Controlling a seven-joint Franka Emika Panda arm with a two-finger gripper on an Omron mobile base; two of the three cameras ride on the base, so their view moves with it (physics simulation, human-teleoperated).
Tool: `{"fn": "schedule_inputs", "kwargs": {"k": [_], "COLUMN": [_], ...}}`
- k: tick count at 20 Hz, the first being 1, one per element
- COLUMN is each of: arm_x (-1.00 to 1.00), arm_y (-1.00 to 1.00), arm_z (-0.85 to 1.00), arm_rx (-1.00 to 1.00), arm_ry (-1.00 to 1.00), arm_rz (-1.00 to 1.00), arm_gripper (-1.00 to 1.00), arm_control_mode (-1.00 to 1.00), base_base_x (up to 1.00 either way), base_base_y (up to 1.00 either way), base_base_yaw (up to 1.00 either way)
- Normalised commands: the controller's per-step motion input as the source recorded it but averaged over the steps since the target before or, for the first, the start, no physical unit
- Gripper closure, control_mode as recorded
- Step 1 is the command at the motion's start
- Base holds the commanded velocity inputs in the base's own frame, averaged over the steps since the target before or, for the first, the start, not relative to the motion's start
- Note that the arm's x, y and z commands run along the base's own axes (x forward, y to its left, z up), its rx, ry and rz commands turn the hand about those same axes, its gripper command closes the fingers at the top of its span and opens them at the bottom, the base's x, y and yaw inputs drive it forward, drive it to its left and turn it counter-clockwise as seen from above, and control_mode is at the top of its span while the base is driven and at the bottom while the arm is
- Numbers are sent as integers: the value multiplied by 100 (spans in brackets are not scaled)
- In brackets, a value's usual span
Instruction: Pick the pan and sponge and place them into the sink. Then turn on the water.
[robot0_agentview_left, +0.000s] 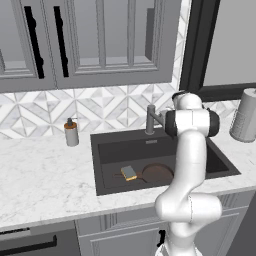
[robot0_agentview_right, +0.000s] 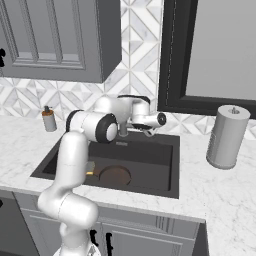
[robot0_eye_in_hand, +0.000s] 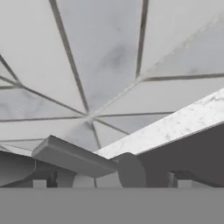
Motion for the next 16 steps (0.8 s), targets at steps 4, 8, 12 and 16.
{"fn": "schedule_inputs", "kwargs": {"k": [4,8,12,16], "arm_x": [0,14,26,44], "arm_y": [33,20,1,0], "arm_z": [-4,-8,-2,0], "arm_rx": [0,0,0,2], "arm_ry": [-5,0,0,0], "arm_rz": [0,0,0,0], "arm_gripper": [-100,-100,-100,-100], "arm_control_mode": [-100,-100,-100,-100], "base_base_x": [0,0,0,0], "base_base_y": [0,0,0,0], "base_base_yaw": [0,0,0,0]}}
